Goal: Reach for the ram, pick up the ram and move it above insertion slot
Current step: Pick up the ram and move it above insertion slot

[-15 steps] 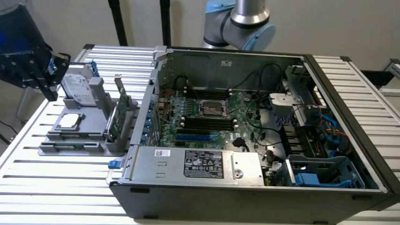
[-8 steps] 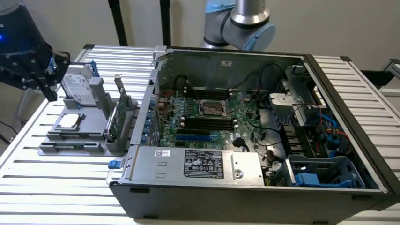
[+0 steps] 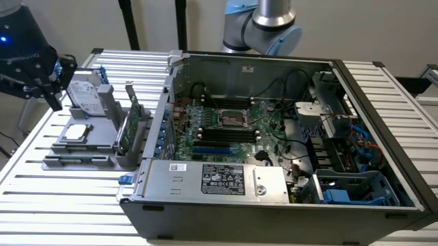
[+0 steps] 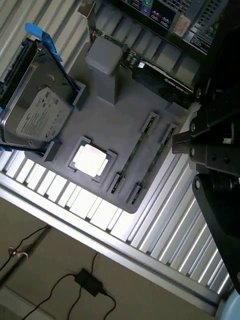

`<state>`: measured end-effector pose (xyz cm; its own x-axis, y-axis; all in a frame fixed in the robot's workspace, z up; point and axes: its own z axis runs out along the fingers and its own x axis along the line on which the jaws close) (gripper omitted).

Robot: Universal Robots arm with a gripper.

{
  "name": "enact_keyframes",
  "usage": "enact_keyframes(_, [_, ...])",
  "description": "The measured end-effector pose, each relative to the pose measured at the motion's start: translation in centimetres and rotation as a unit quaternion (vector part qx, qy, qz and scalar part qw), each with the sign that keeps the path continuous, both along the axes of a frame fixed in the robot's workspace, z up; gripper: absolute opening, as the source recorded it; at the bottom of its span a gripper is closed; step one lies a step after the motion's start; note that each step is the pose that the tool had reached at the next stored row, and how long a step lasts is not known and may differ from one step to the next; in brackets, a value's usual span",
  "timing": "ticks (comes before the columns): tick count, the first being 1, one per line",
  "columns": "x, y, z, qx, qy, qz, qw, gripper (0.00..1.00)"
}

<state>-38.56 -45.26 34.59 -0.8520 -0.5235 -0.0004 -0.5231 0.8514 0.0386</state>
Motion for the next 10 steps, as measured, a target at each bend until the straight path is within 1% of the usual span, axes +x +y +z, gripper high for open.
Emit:
enact_keyframes(2, [0.0, 0.0, 0.0, 0.0, 0.0, 0.018, 0.9998, 0.11])
enact_keyframes(5, [0.0, 0.0, -0.01, 0.0, -0.0001, 0.046, 0.999, 0.11])
enact_keyframes(7, [0.0, 0.0, -0.01, 0.0, -0.0002, 0.064, 0.998, 0.11])
enact_keyframes(10, [0.0, 0.0, -0.04, 0.0, -0.0004, 0.091, 0.9959, 0.11])
